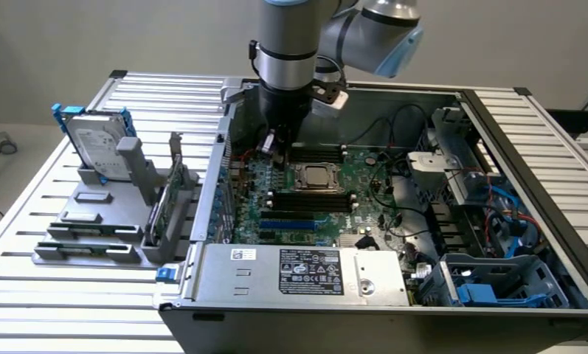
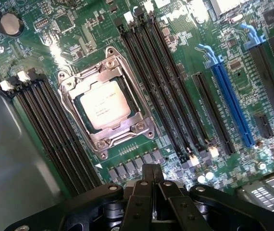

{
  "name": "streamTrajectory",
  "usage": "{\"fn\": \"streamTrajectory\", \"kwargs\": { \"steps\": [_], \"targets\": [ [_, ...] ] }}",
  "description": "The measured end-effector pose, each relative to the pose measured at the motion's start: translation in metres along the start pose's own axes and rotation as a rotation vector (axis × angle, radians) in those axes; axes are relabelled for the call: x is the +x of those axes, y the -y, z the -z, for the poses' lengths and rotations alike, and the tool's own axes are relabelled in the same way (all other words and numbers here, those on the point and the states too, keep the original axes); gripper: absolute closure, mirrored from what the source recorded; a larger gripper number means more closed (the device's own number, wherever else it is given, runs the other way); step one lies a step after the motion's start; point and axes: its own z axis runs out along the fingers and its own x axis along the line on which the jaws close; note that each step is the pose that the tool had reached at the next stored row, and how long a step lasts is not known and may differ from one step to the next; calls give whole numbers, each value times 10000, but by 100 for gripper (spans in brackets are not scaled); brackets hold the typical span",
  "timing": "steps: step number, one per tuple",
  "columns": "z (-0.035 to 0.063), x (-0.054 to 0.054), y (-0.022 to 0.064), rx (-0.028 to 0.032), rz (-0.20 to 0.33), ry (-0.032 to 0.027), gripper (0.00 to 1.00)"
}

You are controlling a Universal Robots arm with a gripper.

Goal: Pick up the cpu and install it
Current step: 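Install the first cpu locking lever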

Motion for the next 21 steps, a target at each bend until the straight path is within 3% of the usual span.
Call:
{"fn": "streamTrajectory", "kwargs": {
  "steps": [4, 12, 21],
  "targets": [
    [69, 1, 2, -9, 709, 64, 89],
    [161, 2, 5, -6, 2158, 100, 89],
    [186, 3, 6, -58, 3765, 122, 89]
  ]
}}
